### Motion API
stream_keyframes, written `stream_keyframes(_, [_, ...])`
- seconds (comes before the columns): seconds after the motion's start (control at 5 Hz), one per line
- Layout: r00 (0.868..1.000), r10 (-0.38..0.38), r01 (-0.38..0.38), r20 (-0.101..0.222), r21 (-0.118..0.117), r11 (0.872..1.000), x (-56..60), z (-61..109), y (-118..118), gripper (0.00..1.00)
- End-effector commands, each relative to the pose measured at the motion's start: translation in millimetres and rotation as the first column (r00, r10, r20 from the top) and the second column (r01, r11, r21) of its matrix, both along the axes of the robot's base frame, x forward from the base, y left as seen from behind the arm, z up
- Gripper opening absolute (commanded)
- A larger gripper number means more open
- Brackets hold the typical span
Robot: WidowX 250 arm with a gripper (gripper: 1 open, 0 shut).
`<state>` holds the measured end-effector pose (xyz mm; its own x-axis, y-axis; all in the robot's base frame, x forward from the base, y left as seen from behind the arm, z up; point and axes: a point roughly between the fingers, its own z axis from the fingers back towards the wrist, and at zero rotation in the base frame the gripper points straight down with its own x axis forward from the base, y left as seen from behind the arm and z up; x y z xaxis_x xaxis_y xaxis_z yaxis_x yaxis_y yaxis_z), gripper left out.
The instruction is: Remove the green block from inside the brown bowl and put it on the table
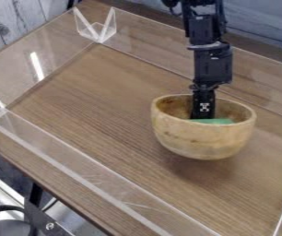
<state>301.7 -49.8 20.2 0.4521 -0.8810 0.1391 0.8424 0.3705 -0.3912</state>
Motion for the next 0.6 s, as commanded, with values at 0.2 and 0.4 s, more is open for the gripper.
stream_keyframes(0.2, [1.000,0.021,-0.021,-0.005,0.045,0.999,-4.8,0.8,10.8,0.00])
stream_keyframes(0.4, [1.000,0.013,-0.012,-0.019,0.062,0.998,-6.2,0.0,13.2,0.00])
